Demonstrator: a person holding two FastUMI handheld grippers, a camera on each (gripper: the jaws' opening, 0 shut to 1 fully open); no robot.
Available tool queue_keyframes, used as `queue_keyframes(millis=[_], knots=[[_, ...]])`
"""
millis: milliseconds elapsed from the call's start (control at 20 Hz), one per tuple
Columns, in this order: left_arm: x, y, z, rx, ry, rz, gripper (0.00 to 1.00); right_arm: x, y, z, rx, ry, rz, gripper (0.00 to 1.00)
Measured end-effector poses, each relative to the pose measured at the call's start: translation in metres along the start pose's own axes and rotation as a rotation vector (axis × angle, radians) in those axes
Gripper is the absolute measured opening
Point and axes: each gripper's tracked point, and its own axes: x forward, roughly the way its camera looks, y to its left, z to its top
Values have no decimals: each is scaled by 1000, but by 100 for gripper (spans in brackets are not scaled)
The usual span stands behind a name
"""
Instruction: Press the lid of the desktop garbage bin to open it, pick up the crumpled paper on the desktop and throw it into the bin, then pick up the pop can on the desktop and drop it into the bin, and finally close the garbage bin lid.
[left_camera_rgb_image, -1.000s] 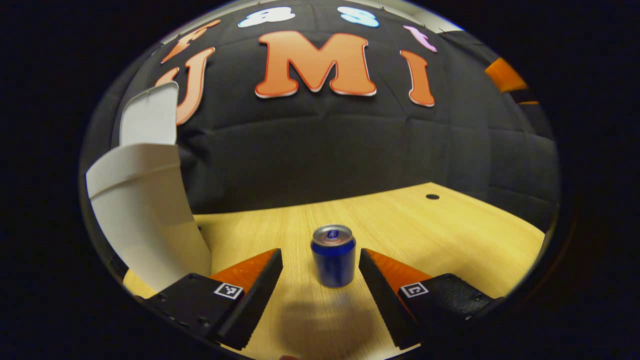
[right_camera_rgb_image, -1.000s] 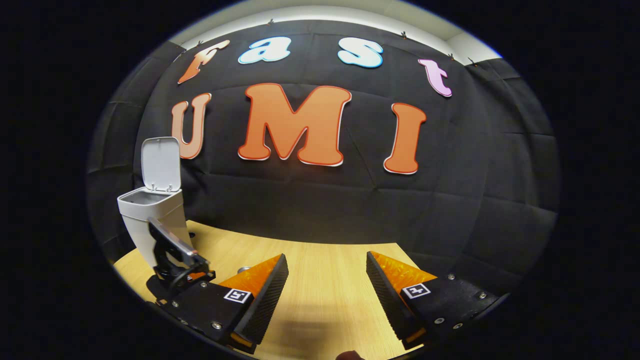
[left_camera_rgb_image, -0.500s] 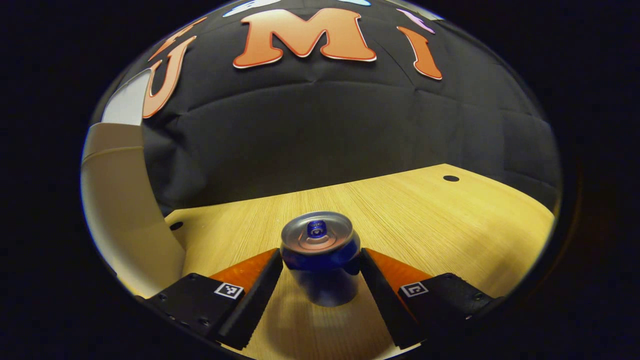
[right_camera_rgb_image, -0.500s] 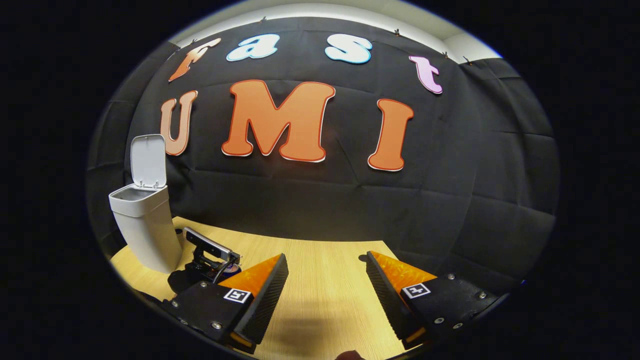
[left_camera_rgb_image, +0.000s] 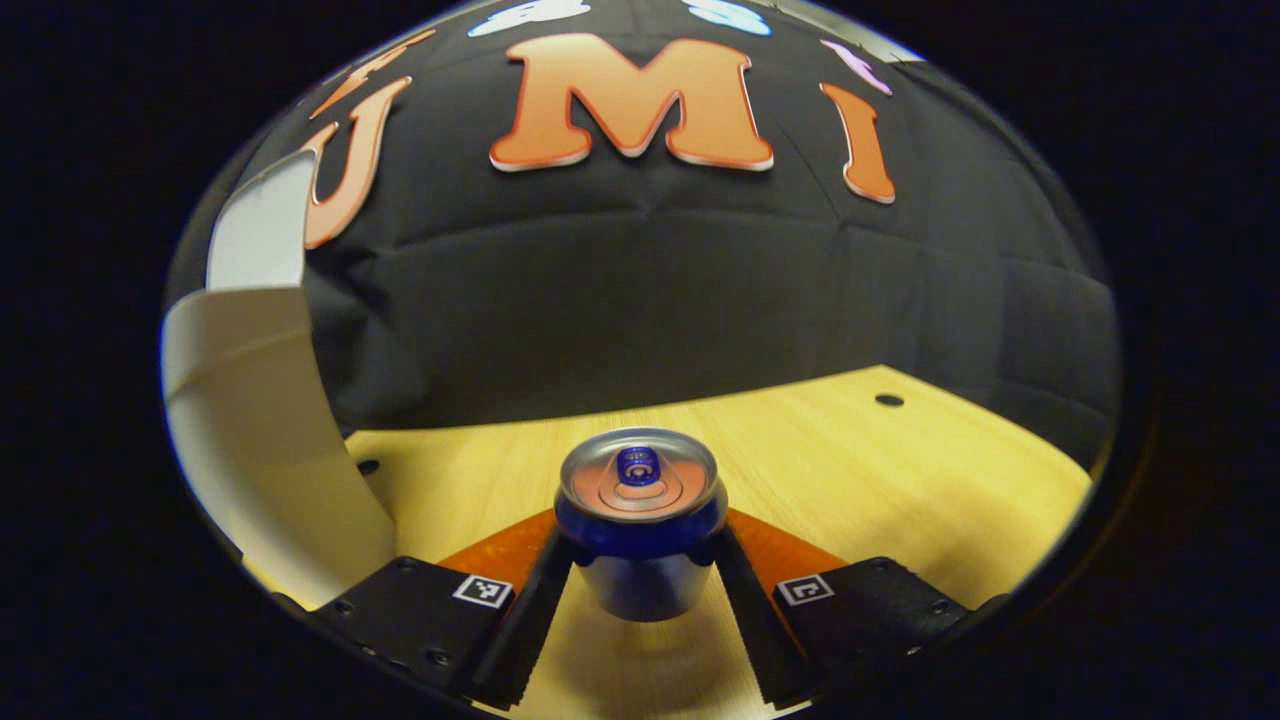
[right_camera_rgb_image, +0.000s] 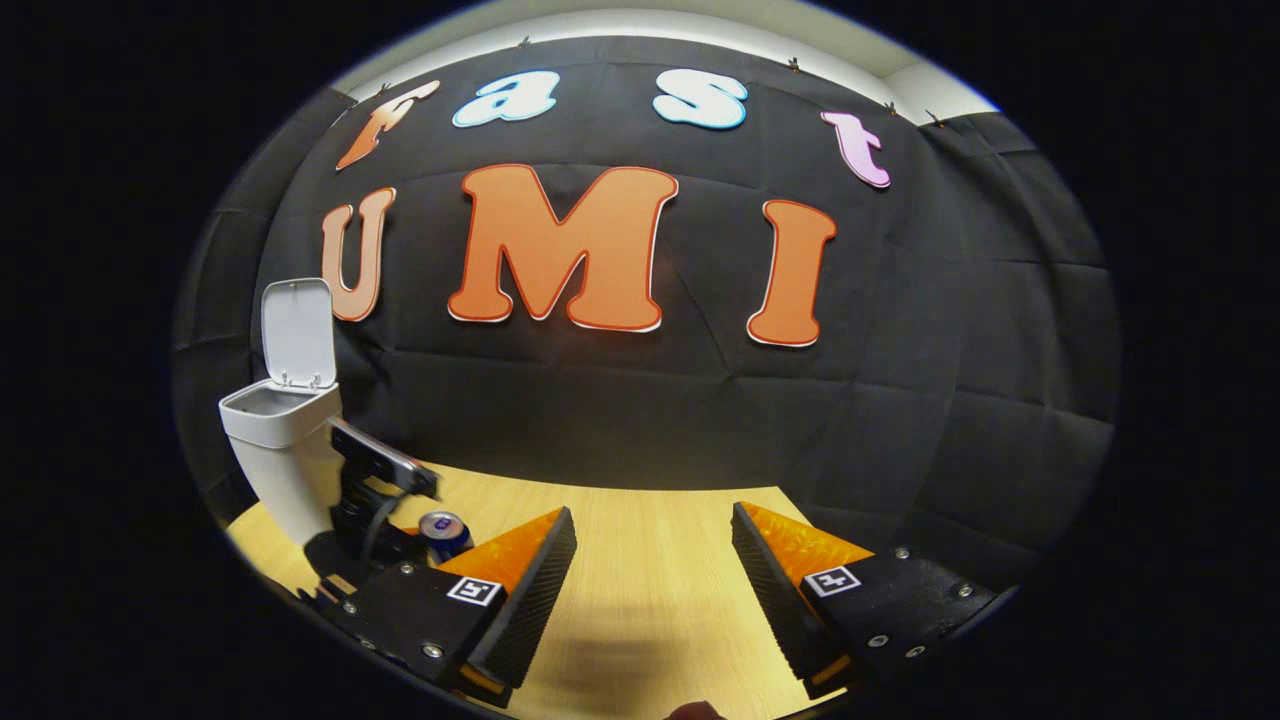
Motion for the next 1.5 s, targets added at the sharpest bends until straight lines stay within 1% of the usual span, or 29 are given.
queue_keyframes(millis=[150,250,450,550,650,750,900,1000,1100,1200,1400,1500], knots=[[-49,39,59,6,-62,36,80,4,20,4,7,-17,37,94],[-83,65,92,11,-88,77,80,5,31,6,14,-24,55,94],[-131,139,140,6,-106,182,79,4,45,11,22,-46,80,94],[-147,176,163,-16,-122,237,80,4,52,13,19,-51,87,94],[-153,216,187,-26,-170,296,79,4,58,16,26,-58,93,94],[-142,254,201,-8,-206,341,79,5,65,19,31,-61,102,94],[-109,289,197,-44,-237,357,80,4,73,24,23,-73,105,94],[-89,305,182,-46,-218,381,80,4,74,25,9,-75,94,94],[-72,311,164,-56,-175,402,79,5,72,22,-2,-67,79,94],[-60,315,146,-92,-127,406,80,6,69,20,-6,-58,63,94],[-50,319,112,-111,-18,420,80,8,65,15,-4,-37,42,94],[-53,321,115,-132,-41,418,82,8,67,15,-3,-37,39,94]])
